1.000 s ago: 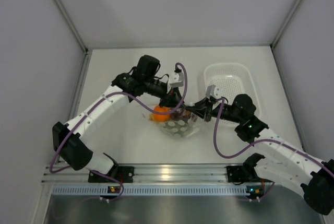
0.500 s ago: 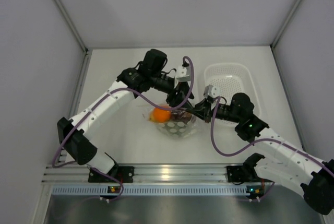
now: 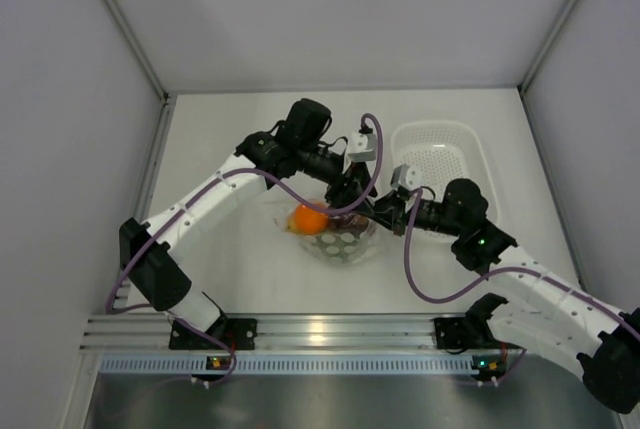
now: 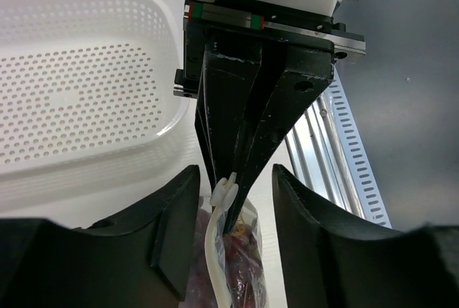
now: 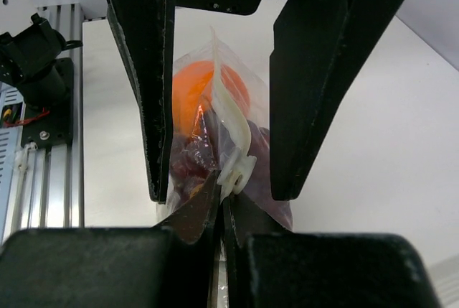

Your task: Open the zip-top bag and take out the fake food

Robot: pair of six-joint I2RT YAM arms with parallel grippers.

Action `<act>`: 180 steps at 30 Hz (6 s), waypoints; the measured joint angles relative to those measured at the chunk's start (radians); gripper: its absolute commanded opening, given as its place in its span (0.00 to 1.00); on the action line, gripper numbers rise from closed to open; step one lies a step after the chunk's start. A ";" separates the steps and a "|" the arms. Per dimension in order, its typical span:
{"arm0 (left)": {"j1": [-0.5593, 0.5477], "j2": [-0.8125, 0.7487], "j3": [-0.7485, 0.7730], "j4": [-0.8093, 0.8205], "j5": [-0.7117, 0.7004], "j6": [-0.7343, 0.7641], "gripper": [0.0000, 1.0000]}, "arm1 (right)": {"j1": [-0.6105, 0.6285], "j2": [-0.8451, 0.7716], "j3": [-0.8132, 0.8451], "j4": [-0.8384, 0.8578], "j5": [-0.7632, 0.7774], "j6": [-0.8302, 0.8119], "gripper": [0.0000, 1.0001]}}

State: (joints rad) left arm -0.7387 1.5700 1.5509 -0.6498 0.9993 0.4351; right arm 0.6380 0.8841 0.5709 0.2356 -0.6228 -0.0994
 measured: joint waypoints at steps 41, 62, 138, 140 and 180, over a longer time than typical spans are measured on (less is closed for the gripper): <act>0.159 -0.100 -0.147 0.017 -0.076 -0.012 0.00 | -0.005 -0.259 -0.144 0.044 0.238 0.126 0.00; 0.286 -0.223 -0.170 -0.183 -0.340 -0.066 0.00 | -0.005 -0.431 -0.237 0.002 0.452 0.216 0.00; 0.075 -0.143 -0.158 -0.135 -0.454 -0.202 0.00 | -0.006 -0.290 -0.223 0.049 0.143 0.145 0.05; 0.073 -0.154 -0.155 -0.135 -0.559 -0.235 0.00 | -0.006 -0.239 -0.192 0.047 0.160 0.147 0.11; 0.079 -0.498 -0.366 -0.107 -1.238 -1.260 0.00 | 0.315 0.583 0.644 -0.431 0.529 0.659 0.47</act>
State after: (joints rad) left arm -0.6594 1.0721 1.1851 -0.7570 -0.2386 -0.8246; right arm 0.9535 1.4670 1.2148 -0.1955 -0.0937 0.5594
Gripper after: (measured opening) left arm 0.016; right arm 0.446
